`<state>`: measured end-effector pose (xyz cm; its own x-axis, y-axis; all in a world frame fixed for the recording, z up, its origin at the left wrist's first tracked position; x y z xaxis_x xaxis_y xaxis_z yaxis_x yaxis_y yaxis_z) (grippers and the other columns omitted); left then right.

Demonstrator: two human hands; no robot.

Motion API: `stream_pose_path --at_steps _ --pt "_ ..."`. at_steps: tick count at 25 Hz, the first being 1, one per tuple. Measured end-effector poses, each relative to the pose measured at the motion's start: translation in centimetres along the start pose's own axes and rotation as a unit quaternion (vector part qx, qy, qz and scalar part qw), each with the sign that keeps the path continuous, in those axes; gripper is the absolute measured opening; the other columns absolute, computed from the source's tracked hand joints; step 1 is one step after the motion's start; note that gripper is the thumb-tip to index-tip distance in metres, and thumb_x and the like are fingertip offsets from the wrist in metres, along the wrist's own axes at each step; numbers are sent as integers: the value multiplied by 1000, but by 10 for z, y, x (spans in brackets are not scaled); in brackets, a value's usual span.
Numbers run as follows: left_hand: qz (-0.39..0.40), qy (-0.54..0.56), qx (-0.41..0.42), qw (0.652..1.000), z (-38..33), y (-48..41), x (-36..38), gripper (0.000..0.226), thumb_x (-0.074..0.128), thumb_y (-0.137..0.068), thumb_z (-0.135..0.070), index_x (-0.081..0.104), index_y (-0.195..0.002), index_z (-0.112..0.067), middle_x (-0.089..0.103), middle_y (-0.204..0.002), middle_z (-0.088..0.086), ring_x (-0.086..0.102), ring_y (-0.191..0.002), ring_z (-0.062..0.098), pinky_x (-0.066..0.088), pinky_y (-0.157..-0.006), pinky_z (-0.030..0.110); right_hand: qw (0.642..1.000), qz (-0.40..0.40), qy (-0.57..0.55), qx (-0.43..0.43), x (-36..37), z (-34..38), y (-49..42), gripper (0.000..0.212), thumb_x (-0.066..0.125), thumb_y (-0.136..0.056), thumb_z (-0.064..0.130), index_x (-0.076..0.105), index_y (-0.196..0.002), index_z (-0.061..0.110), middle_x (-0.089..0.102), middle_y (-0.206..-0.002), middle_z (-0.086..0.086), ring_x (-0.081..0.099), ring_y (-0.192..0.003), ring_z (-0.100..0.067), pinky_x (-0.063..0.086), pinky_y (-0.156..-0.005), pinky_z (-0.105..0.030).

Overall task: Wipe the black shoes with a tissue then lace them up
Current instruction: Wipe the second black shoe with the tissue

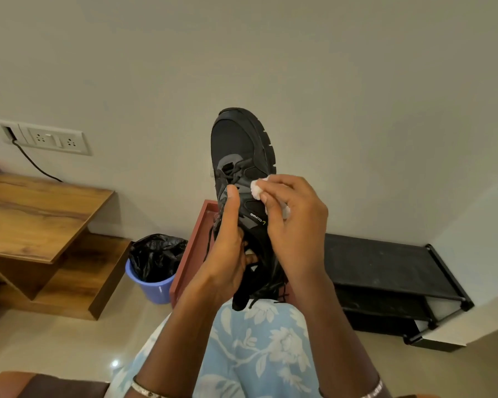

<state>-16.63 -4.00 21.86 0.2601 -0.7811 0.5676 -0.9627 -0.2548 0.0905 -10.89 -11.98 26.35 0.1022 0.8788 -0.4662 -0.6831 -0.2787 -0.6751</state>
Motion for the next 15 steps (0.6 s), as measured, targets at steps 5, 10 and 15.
stream_pose_path --at_steps 5,10,15 --pt "-20 76 20 997 -2 6 -14 86 34 -82 -79 59 -137 -18 67 -130 9 62 -124 22 47 -105 41 999 37 9 -37 3 15 34 30 52 -99 16 73 -120 15 74 -115 2 66 -106 -14 46 -96 -13" --pt "-58 76 30 995 -7 6 -24 77 34 -88 -76 78 -106 -16 69 -102 15 67 -96 23 59 -88 34 993 34 49 -98 2 27 67 26 59 -88 20 79 -102 9 78 -95 -3 75 -84 -21 63 -74 -33" --pt "-29 59 37 997 -2 11 -7 74 33 -94 -67 64 -123 -7 75 -98 5 71 -103 18 55 -87 27 999 14 -3 -31 12 35 25 29 53 -92 16 78 -108 16 77 -103 1 70 -97 -16 55 -87 -27"
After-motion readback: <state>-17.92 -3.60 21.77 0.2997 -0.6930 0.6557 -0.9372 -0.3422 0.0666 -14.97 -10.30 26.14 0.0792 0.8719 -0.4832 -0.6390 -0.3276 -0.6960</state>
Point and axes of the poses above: each hand's wrist, its own y-axis away from the middle knuckle, its own x-axis out of the palm, z = x × y, the point moved 4 cm from there along -y, towards the middle knuckle
